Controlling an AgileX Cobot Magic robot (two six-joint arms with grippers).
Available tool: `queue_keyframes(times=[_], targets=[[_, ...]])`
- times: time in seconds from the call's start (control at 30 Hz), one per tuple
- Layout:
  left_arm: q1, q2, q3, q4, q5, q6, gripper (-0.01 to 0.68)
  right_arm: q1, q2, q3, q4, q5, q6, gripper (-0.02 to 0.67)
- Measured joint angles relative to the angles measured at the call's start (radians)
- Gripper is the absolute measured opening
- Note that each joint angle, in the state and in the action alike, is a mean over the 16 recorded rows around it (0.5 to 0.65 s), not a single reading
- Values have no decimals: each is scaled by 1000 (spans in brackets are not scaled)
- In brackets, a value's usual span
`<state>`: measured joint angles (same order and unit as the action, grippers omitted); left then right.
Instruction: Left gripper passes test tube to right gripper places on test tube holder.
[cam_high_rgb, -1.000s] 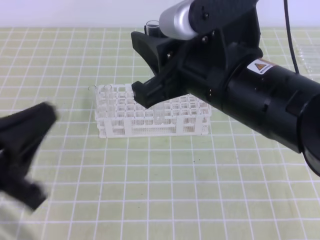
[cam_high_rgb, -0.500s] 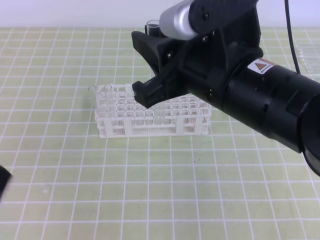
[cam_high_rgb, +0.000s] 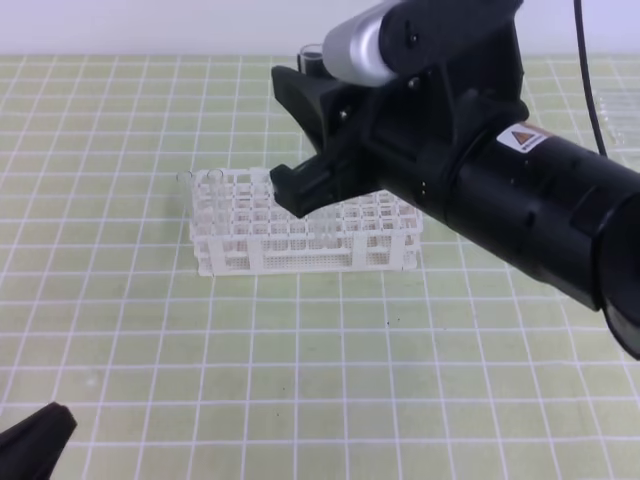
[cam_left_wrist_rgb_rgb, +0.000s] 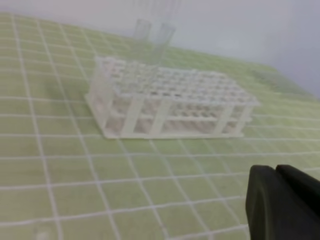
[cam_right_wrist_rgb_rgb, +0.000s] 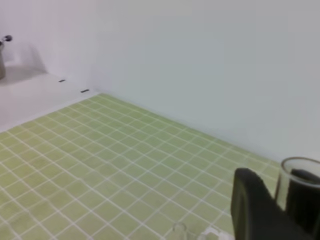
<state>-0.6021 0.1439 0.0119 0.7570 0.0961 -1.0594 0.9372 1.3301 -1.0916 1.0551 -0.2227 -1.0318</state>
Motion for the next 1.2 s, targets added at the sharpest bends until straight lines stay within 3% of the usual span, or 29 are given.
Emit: queue_keyframes(times=[0.53, 1.2], targets=[[0, -2, -5, -2, 102, -3, 0, -13, 12, 33, 105, -141, -111, 9], [0, -1, -2, 65, 174, 1, 0, -18, 54, 34, 98, -106, -84, 9]])
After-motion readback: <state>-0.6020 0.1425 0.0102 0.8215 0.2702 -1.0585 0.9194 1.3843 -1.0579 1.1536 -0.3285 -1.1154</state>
